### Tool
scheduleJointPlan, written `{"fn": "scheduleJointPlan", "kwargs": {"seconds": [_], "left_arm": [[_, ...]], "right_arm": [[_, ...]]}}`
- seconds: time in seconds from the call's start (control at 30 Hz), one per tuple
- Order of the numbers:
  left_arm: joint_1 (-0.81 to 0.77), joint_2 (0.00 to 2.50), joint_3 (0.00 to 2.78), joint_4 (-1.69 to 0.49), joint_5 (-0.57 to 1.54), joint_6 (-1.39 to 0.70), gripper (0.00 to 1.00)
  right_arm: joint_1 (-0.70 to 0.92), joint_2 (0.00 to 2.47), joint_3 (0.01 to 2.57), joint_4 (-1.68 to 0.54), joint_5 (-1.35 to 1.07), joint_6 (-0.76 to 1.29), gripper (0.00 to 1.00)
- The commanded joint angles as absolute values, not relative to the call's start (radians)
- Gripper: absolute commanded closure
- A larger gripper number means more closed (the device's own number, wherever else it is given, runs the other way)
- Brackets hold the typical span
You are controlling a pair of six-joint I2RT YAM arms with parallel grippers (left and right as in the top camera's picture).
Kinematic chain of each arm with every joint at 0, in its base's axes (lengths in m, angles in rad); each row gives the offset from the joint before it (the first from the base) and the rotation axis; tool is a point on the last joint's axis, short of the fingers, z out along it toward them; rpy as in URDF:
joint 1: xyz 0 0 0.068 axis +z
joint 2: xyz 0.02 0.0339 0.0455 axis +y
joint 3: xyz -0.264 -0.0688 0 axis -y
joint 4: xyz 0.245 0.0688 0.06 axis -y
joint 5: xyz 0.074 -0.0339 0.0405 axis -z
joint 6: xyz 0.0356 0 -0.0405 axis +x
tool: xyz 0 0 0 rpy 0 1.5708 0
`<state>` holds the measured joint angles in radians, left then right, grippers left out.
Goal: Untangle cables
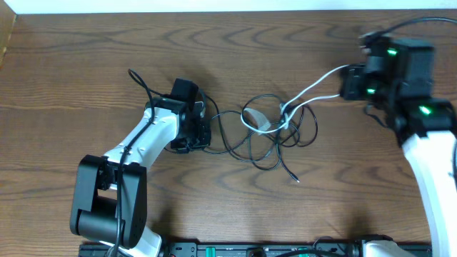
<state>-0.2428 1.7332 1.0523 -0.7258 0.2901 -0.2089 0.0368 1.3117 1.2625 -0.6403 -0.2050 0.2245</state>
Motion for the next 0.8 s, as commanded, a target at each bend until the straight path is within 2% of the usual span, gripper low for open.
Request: {"fn": "scheduleJointPlan", "kwargs": {"seconds": [0.0, 0.17, 0.43, 0.53, 0.63, 0.73, 0.77], "left_arm": [[-0.236, 1.723, 1.049, -0.771, 0.198, -0.195, 0.93], [-0.171, 1.723, 1.049, -0.799, 0.137, -0.255, 0.93], [0.011, 1.701, 1.051, -0.751, 0.154, -0.261, 0.93], [0.095, 1.592, 1.053, -0.705, 0.224, -0.265, 0.93], [0.151, 1.485, 1.053, -0.657, 0.364, -0.290, 0.92], [0.153, 1.404, 1.053, -0.632, 0.345, -0.290, 0.93], [0.154, 1.385, 1.053, -0.624, 0.306, -0.299, 0.93]], "right_arm": [[-0.070, 1.232, 1.271, -0.671, 0.172, 0.322, 0.99], [-0.313, 1.266, 1.271, -0.707, 0.219, 0.348, 0.99], [-0.520, 1.385, 1.270, -0.807, 0.303, 0.499, 0.99], [-0.587, 1.427, 1.269, -0.834, 0.291, 0.524, 0.99], [-0.597, 1.444, 1.269, -0.794, 0.075, 0.466, 0.99], [-0.578, 1.454, 1.269, -0.694, -0.313, 0.262, 0.99], [-0.570, 1.454, 1.269, -0.686, -0.317, 0.253, 0.99]]}}
